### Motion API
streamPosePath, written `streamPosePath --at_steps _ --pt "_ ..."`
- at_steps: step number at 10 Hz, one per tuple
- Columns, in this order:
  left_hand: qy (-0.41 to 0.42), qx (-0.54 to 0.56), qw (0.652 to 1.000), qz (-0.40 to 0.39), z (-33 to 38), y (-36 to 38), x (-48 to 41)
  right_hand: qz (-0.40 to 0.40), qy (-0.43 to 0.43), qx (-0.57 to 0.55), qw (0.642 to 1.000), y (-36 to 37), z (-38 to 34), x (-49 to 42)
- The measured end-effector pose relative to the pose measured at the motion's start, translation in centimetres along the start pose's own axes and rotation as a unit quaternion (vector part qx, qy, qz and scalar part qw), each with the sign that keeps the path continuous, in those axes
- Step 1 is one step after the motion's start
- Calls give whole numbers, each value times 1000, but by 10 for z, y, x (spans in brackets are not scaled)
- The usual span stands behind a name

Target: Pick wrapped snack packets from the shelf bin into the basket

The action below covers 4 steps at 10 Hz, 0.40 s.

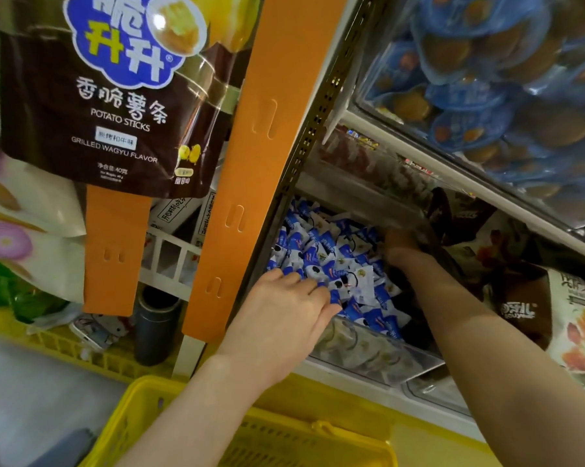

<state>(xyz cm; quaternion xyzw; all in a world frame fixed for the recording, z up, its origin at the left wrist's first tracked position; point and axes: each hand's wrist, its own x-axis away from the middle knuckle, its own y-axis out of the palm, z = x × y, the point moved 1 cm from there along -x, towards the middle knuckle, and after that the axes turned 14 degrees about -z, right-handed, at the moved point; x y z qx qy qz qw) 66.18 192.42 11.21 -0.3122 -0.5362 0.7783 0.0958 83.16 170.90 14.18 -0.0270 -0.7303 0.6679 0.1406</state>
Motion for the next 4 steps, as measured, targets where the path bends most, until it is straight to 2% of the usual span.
streamPosePath --at_steps 1,2,3,4 --pt "-1 5 1000 -4 0 -2 1 -17 -29 46 998 5 -2 6" --pt "-2 3 1000 -16 -1 -2 2 -32 24 30 999 7 -4 16" --pt "-9 3 999 -31 0 -4 2 21 7 14 1000 5 -7 29" --pt "-30 12 997 -66 2 -5 3 54 -80 -12 995 4 -12 45"
